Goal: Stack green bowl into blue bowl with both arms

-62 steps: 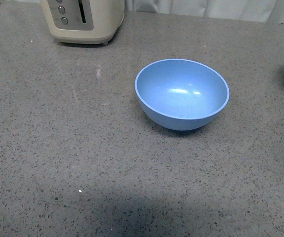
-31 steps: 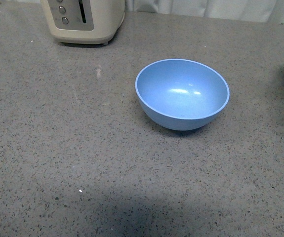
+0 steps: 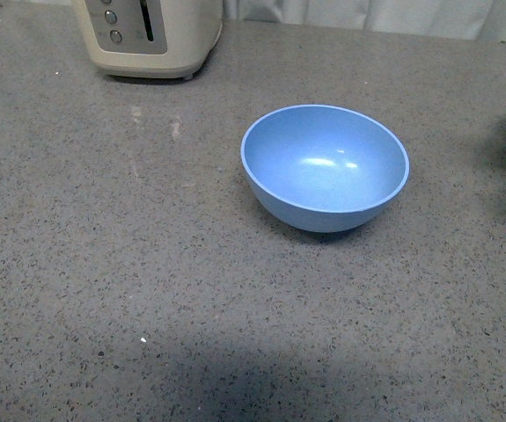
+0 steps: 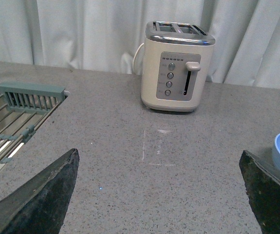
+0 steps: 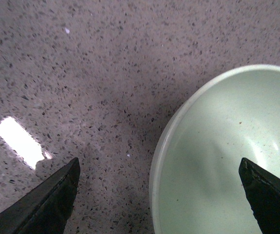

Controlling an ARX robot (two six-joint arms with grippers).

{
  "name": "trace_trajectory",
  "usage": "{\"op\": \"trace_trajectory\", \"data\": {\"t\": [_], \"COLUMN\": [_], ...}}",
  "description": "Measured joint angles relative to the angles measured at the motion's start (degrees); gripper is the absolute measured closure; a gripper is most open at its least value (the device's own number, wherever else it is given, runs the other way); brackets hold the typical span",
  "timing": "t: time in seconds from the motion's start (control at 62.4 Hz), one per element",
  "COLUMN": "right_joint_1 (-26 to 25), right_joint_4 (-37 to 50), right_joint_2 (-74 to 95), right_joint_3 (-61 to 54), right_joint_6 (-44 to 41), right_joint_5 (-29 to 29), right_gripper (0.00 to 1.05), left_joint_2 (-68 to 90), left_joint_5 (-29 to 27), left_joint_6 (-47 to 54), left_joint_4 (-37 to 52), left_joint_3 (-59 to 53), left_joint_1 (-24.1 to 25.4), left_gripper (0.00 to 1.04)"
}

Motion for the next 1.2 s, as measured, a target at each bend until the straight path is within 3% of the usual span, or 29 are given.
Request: {"op": "trace_trajectory", "data": {"t": [0.16,0.24,0.336,0.577,0.689,0.961,1.202], "right_joint_1": [0.0,-0.02,-0.13,-0.5,-0.55,2.21,12.96], "right_joint_4": [-1.01,-0.83,-0.85,-0.85,-0.85,-3.85,-14.51], "right_joint_2": [0.46,0.46,0.46,0.46,0.46,-4.74,-17.05], "right_joint_3": [0.48,0.48,0.48,0.48,0.48,0.46,0.46], "right_joint_6": [-0.13,-0.35,-0.57,-1.22,-2.45,-4.09,-6.58], "right_joint_5": [0.5,1.09,1.09,1.55,1.99,-1.14,-8.79], "right_gripper": [0.1,0.2,0.42,0.77,1.03,1.03,1.03], "left_joint_2": [0.0,0.0,0.0,0.0,0.0,0.0,0.0], "left_joint_5": [0.0,0.0,0.0,0.0,0.0,0.0,0.0], "left_joint_6": [0.0,0.0,0.0,0.0,0.0,0.0,0.0], "left_joint_4": [0.0,0.0,0.0,0.0,0.0,0.0,0.0], "left_joint_3": [0.0,0.0,0.0,0.0,0.0,0.0,0.0], "left_joint_1": [0.0,0.0,0.0,0.0,0.0,0.0,0.0], "left_gripper": [0.06,0.06,0.06,0.06,0.06,0.06,0.06]}}
